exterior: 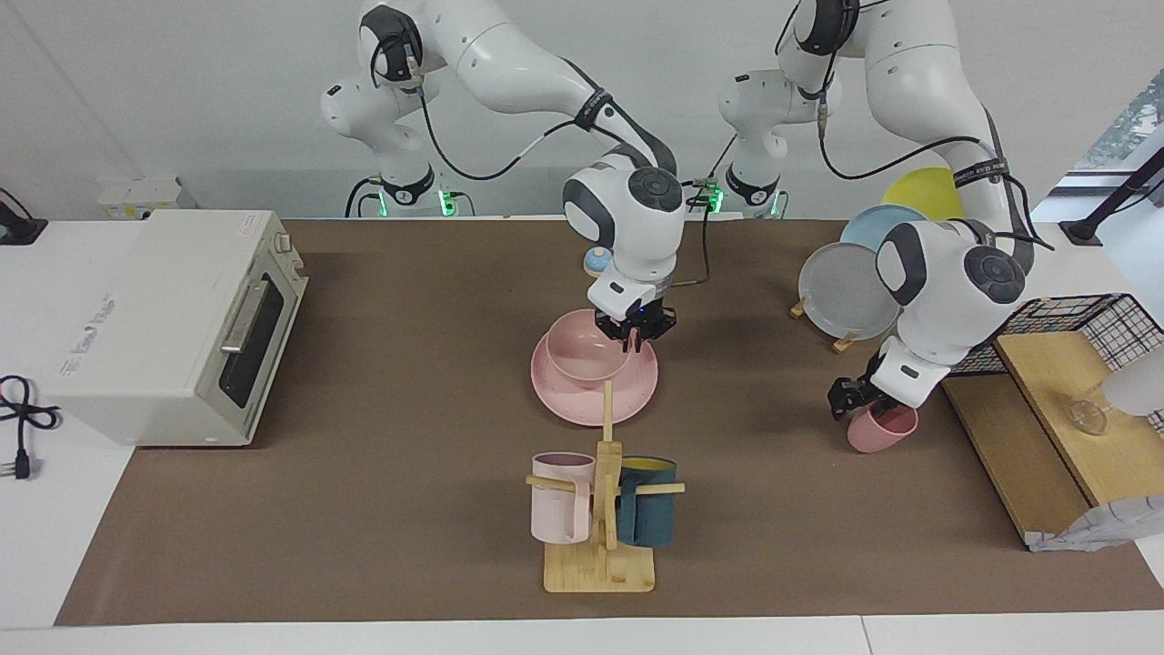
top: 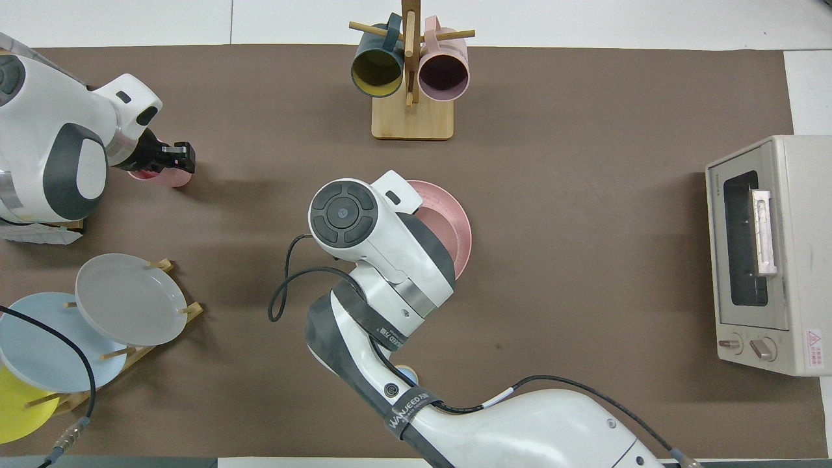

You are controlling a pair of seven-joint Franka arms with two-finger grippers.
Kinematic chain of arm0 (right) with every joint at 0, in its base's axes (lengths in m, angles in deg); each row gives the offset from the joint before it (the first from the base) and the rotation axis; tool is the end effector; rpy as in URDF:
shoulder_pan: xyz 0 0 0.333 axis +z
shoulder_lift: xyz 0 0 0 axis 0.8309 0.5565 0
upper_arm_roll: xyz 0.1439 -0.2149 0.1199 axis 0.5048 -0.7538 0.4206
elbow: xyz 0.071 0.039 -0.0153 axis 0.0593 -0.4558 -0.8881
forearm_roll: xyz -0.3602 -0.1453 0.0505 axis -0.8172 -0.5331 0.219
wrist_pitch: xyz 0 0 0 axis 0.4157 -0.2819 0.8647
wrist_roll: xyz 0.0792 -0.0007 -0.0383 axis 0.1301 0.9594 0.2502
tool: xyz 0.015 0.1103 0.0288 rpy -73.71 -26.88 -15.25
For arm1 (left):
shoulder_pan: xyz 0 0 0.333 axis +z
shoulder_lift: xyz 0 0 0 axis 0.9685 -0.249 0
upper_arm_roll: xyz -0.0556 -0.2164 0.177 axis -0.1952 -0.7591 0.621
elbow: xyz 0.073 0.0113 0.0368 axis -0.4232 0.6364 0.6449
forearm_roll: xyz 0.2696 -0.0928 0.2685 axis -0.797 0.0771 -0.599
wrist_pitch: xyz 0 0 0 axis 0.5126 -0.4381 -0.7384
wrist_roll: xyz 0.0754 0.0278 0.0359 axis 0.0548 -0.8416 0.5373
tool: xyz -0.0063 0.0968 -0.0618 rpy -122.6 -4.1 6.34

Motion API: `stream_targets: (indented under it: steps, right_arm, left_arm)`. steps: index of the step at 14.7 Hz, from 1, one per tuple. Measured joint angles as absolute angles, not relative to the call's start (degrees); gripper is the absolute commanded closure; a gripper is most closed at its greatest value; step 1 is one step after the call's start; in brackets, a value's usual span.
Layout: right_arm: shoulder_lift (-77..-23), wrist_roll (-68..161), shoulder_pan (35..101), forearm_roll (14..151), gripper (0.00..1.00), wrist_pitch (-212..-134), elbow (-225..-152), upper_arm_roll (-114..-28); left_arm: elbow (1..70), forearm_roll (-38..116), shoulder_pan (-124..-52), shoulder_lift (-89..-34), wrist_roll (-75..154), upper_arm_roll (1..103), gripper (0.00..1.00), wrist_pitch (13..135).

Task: Organize tableware
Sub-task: 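Lower the bowl onto the plate while the left gripper lifts the cup, then carry the cup toward the bowl while the right gripper withdraws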

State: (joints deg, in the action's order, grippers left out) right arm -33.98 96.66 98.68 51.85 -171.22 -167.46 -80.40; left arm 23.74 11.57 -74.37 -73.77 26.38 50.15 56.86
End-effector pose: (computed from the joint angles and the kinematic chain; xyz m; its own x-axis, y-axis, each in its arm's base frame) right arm 0.5274 0.4522 0.3475 0.9987 -0.0240 0.0443 -0.0236 -0.9997 -0.0088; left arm 0.6466 -0.0390 0.3344 0.9989 -0.0396 0.0265 -0.0397 -0.9992 0.0048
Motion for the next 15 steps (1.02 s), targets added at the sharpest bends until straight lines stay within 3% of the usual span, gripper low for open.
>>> stream_targets:
  steps: [2, 4, 6, 11, 15]
  right_arm:
    - [-35.32, 94.20, 97.51, 51.81, 0.17, -168.70, -166.50, -81.02]
    - [-38.23, 89.89, 94.27, 51.81, 0.13, -163.96, -166.24, -81.45]
    - [-41.70, 85.11, 90.20, 51.81, 0.00, -159.24, -166.28, -82.01]
    - [-50.72, 70.58, 86.46, 51.85, 0.00, -147.80, -166.38, -90.42]
    - [-54.76, 58.16, 85.96, 51.86, 0.00, -142.66, -166.77, -99.36]
  left_arm:
    - [23.49, 11.30, -74.36, -73.77, 26.36, 50.18, 1.00, 57.04]
    - [22.75, 11.28, -74.36, -73.76, 26.35, 50.18, 1.00, 56.94]
    - [21.11, 11.28, -74.36, -73.75, 26.36, 50.15, 1.00, 55.24]
    - [8.46, 11.79, -76.08, -73.36, 30.68, 48.90, 1.00, 37.08]
    - [-0.27, 13.00, -85.23, -73.28, 45.77, 48.35, 1.00, 27.70]
